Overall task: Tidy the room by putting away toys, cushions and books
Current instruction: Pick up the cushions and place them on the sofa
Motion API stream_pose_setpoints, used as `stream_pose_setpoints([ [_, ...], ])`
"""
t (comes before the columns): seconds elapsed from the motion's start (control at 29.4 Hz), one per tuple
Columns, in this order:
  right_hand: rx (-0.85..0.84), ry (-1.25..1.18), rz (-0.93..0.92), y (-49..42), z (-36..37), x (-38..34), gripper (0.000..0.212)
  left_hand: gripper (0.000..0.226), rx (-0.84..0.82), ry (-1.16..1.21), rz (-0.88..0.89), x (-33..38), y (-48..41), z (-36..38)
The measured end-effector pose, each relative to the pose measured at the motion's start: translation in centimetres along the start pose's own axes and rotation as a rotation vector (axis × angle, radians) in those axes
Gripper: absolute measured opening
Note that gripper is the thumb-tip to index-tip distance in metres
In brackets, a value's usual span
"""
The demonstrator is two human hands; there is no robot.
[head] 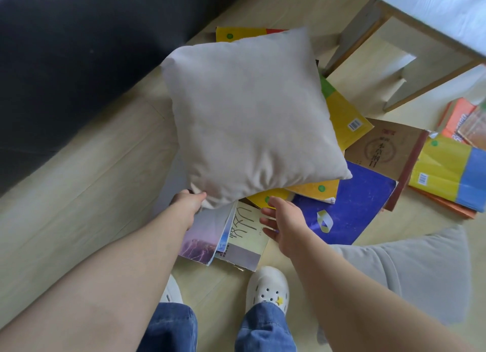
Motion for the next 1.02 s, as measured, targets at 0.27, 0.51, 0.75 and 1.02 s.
stream_pose_setpoints([
  [0.27,-0.014,-0.022,0.016,2.9,1.3,0.7,0.031,0.023,-0.058,0.117,0.116,1.4,4.7,0.3],
  [0.51,-0.053,-0.06,-0.001,10.0,1.4,-2.1,0.02,0.034,-0.104,0.309,0.242,6.3,14.5,-2.3],
  [0.75,0.029,0.429,-0.464,21.3,-0.7,-11.4,0.051,0.032,0.041,0.391,0.323,12.1,27.5,-10.3],
  [1.02,-0.255,1.095,-0.895,36.6,1.8,-19.8,0.071,0.028,0.089,0.52,0.232,11.5,40.0,-15.9],
])
Point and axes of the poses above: each hand's wrist, its own y-axis away from the middle knuckle, its own z-axis out of the palm, x = y × z, the point moved 9 cm from there along -y, towards the middle knuckle, and after that the axes turned 4 degrees about -z, right-handed, at the moved point
